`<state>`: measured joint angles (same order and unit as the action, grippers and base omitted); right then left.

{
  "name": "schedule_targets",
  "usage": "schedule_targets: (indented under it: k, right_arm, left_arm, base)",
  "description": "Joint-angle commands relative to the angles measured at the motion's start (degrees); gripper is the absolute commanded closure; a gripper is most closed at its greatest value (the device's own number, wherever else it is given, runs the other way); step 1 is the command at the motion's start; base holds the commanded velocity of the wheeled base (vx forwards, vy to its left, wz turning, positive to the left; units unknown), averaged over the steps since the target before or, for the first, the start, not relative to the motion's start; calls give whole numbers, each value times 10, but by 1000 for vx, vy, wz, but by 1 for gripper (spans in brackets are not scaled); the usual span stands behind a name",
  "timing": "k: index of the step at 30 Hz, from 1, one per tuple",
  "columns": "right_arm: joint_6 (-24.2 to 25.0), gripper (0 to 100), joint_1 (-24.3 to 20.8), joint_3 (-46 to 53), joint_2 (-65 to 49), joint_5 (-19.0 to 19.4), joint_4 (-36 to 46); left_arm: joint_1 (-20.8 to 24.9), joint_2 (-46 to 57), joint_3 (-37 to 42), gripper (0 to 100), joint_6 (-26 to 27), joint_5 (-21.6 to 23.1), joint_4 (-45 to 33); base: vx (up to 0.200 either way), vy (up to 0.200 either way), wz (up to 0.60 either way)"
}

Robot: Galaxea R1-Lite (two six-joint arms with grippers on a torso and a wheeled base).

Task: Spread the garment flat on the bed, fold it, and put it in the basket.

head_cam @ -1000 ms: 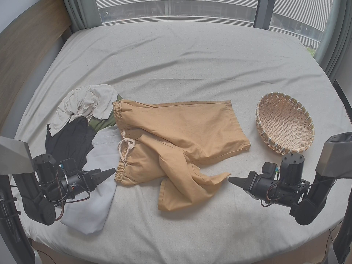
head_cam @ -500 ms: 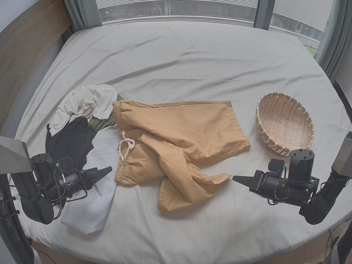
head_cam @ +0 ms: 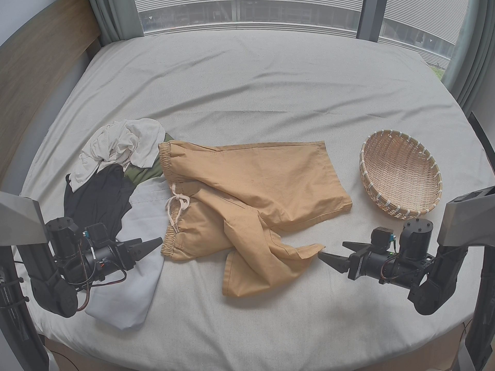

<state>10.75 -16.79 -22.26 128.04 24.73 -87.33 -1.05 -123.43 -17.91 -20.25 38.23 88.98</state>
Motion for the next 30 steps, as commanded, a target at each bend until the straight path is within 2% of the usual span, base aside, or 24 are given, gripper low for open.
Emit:
schedule_targets:
  k: [1, 11, 20, 25, 30]
  right_arm:
    - [-16, 0, 4, -14, 42, 14, -2]
    - [-50, 0, 2, -76, 72, 21, -5]
    - [-69, 0, 3, -76, 79, 31, -5]
    - [-100, 0, 6, -75, 80, 33, -5]
    - [-102, 0, 2, -82, 81, 33, -4]
  left_arm:
    - [2, -2, -1, 0, -1, 0, 0]
    - [3, -1, -4, 0, -2, 0, 0]
    - [2, -1, -3, 0, -3, 0, 1]
    - [1, -1, -3, 0, -2, 0, 1]
    - [1, -1, -3, 0, -3, 0, 1]
  base:
    - [0, 0, 0]
    - [0, 0, 0]
    - [0, 0, 0]
    - [0, 0, 0]
    - [0, 0, 0]
